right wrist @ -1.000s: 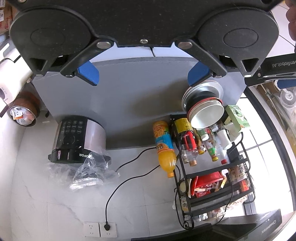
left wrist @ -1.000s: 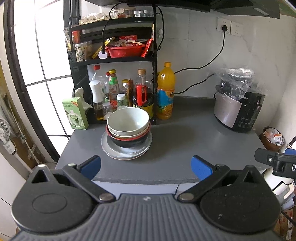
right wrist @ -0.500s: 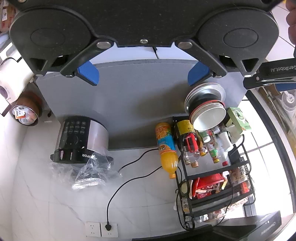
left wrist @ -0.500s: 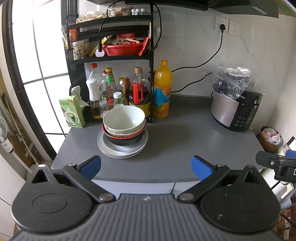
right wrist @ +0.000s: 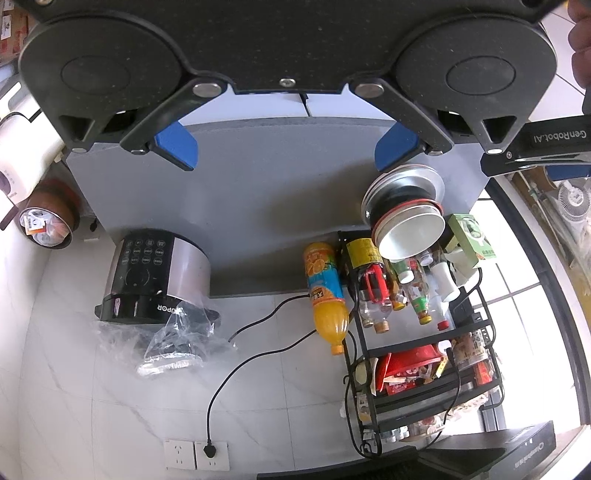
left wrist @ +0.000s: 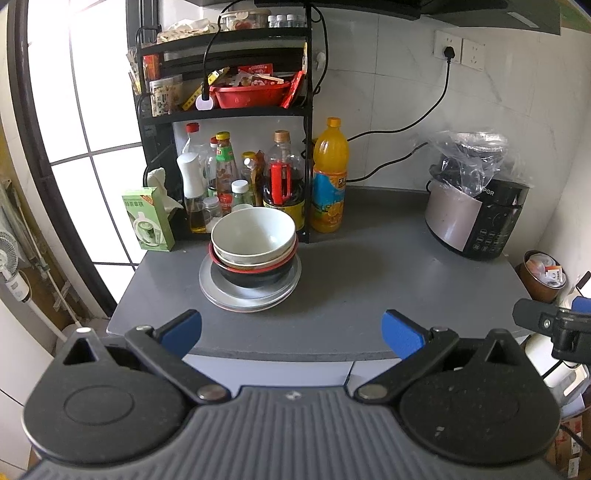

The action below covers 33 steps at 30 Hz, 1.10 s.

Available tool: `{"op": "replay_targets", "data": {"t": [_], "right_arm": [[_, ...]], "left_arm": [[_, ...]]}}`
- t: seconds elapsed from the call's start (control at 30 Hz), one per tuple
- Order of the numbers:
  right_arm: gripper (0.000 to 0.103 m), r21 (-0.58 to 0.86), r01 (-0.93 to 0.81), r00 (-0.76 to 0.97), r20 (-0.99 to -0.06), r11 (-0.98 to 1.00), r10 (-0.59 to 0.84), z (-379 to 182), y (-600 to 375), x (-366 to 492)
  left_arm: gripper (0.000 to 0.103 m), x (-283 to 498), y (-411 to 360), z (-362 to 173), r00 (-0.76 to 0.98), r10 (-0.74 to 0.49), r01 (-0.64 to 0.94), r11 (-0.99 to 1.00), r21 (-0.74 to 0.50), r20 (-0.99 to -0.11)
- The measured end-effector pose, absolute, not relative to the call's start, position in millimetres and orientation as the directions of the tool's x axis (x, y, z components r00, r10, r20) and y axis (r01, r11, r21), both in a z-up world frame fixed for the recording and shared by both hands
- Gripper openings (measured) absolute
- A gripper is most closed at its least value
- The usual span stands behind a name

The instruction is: Organize plates and bowls

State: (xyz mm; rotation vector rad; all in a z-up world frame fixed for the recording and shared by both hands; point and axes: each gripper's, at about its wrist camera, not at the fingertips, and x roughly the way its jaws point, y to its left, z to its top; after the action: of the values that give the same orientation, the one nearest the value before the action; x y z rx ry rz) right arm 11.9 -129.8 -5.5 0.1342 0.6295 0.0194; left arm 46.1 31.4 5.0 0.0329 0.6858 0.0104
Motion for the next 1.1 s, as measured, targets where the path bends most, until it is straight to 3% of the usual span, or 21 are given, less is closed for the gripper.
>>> {"op": "replay_targets", "data": {"t": [1.1], "right_arm": [[0.103, 0.148, 0.033, 0.818, -0.572, 0.988, 0.058, -3.3, -125.7, 17.7]], "left_arm": [[0.103, 52.8, 40.9, 5.1, 0.78, 0.022, 0.007, 0.999, 0.043, -0.626]]}}
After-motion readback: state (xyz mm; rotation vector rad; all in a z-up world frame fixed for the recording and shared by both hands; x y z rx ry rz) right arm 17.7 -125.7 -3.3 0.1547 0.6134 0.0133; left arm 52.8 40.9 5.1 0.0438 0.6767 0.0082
